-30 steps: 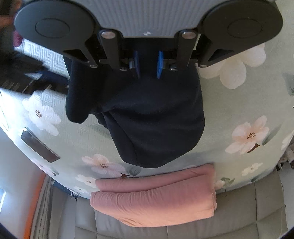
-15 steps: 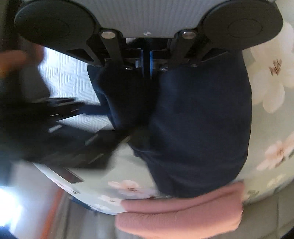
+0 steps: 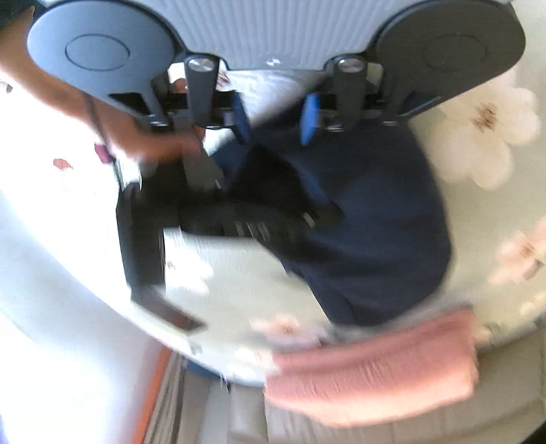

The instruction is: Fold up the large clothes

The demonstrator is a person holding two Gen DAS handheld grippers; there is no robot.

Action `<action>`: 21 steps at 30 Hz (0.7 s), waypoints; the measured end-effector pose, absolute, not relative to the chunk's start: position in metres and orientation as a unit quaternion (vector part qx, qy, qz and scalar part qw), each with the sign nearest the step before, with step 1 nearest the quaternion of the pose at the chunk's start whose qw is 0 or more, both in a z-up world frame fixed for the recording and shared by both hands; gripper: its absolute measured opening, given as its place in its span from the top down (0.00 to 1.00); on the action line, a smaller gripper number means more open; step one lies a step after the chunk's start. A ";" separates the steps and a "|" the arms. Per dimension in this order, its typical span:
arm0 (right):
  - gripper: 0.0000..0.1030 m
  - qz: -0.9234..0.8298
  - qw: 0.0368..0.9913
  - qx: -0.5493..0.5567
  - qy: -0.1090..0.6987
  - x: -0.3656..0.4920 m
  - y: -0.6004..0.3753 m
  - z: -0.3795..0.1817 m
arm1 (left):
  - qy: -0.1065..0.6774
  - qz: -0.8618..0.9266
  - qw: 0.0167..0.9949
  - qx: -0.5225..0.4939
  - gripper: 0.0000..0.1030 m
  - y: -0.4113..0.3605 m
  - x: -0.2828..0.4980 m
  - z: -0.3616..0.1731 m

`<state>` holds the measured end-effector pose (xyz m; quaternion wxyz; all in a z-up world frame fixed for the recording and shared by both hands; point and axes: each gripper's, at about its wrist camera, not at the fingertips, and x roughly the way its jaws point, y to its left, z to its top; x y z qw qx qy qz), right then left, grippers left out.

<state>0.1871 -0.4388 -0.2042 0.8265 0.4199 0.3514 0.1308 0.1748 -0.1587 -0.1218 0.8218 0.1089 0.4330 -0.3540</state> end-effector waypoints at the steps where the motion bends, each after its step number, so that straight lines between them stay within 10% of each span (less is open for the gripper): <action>1: 0.01 0.131 0.831 0.419 0.343 0.186 -0.437 -0.205 | 0.420 -0.344 0.833 0.108 0.49 -0.151 0.177 -0.115; 9: 0.03 0.141 0.788 0.462 0.383 0.202 -0.446 -0.201 | 0.437 -0.233 0.869 0.020 0.50 -0.102 0.249 -0.117; 11: 0.16 0.129 0.772 0.476 0.400 0.204 -0.455 -0.196 | 0.449 -0.221 0.865 0.001 0.50 -0.099 0.265 -0.124; 13: 0.65 0.103 0.777 0.486 0.386 0.200 -0.463 -0.189 | 0.463 -0.212 0.861 -0.011 0.50 -0.098 0.276 -0.133; 15: 0.81 0.093 0.790 0.476 0.375 0.198 -0.463 -0.180 | 0.475 -0.202 0.856 -0.019 0.50 -0.103 0.289 -0.141; 21: 0.88 0.076 0.811 0.523 0.253 0.161 -0.468 -0.127 | 0.480 -0.203 0.853 -0.037 0.50 -0.089 0.296 -0.148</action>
